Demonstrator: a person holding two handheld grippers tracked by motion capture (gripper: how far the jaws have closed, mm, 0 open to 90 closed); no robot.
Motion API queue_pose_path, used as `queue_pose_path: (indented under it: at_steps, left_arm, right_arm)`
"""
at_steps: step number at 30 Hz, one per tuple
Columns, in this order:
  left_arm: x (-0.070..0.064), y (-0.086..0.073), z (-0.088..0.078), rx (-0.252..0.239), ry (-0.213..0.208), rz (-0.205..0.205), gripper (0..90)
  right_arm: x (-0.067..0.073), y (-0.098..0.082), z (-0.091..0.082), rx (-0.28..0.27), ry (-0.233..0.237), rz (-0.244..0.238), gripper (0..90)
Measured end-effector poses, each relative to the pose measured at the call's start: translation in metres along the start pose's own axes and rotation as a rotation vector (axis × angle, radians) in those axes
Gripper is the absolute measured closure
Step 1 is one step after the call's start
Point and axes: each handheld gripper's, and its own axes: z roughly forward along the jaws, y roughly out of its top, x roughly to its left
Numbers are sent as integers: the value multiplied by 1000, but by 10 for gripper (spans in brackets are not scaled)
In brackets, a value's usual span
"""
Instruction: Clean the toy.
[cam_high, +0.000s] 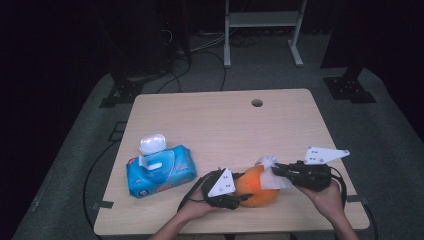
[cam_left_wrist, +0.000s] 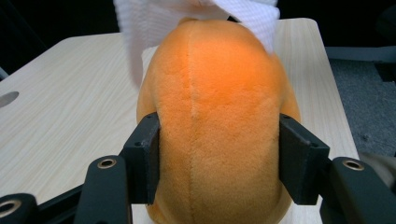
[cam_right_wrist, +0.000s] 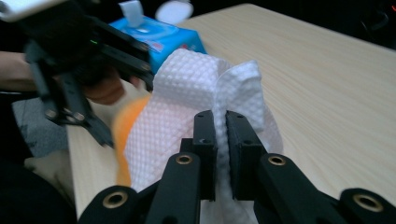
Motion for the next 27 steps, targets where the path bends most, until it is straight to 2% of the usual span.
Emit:
queue_pose_path:
  at_steps: [2,3,6,7,8,11,13,14,16,18,20,22,23,24,27]
  left_arm:
    - [0,0,-1,-12,3,-14,395]
    - [1,0,-2,-11,1,-18,396]
    - [3,-1,-2,-28,-2,-44,398]
    - [3,-1,-2,-38,-3,-53,400]
    - [3,-1,-2,-46,-3,-60,401]
    - [4,-1,1,-54,-15,-83,401]
    - [2,-4,5,-55,-16,-87,393]
    - [2,-5,6,-48,-18,-89,367]
    - [1,-7,8,-51,-13,-95,260]
    - [3,-8,10,-51,-16,-121,162]
    - [4,-10,12,-26,-8,-143,64]
    - [8,-14,14,-11,-36,-190,44]
    - [9,-16,14,-5,-48,-202,43]
    - [9,-17,15,-11,-79,-212,77]
    - [8,-11,10,-9,-49,-178,293]
  right_arm:
    - [6,4,6,21,12,-35,822]
    - [6,2,10,55,-4,-43,822]
    - [-2,-5,10,89,-45,-19,823]
    - [-3,-5,7,78,-49,2,822]
    - [-2,-3,5,61,-49,2,822]
    - [11,10,5,5,-4,-37,821]
    - [18,13,14,48,0,-73,821]
    - [19,9,21,98,-18,-94,823]
    - [15,1,26,124,-4,-81,824]
    - [12,-1,24,122,6,-60,824]
    - [10,-1,21,123,1,-51,823]
    - [7,-4,19,114,7,-34,824]
    - [6,-4,18,112,8,-31,824]
    - [6,-4,18,112,8,-33,824]
    - [9,-2,18,116,-9,-49,824]
